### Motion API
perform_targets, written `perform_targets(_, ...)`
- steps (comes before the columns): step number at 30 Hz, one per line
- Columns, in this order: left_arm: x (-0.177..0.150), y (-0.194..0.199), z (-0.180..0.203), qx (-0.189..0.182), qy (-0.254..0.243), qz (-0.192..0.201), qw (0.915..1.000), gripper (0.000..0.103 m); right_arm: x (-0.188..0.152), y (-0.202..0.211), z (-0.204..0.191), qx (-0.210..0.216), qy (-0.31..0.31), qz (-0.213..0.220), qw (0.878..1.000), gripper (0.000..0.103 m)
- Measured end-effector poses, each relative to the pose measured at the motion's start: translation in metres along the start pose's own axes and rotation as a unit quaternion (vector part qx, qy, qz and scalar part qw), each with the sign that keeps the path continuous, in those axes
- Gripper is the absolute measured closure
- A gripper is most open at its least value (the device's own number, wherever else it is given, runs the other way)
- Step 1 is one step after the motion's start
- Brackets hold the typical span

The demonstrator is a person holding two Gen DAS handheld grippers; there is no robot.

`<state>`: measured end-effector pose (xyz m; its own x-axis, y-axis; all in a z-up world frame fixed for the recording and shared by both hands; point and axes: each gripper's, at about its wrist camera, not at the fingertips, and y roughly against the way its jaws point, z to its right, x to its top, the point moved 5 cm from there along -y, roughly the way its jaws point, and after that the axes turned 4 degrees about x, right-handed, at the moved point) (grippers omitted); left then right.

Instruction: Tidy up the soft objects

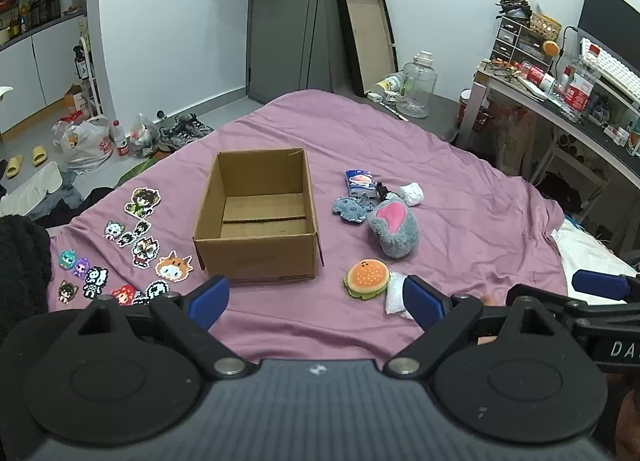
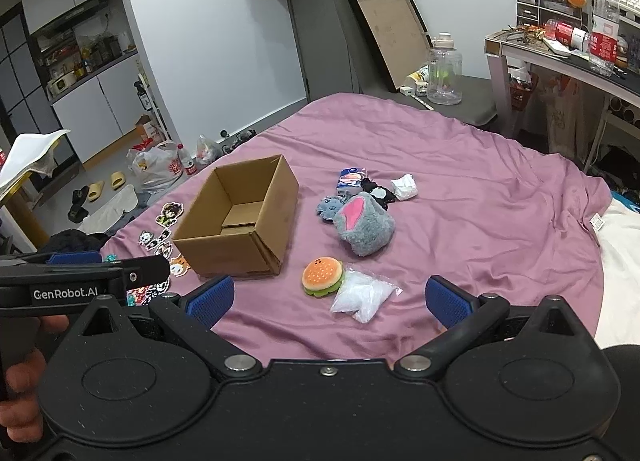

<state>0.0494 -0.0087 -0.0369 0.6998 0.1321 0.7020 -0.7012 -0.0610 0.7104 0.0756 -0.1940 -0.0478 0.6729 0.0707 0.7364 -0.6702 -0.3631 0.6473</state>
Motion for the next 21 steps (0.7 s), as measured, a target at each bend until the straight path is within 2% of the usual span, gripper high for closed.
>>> perform_targets(21,0.013,-0.073,-0.004,-0.009,0.043,-0.03,0.9986,0.011,0.028,-0.069,0.031,0.009,-0.017,-0.028,0.999,0.0)
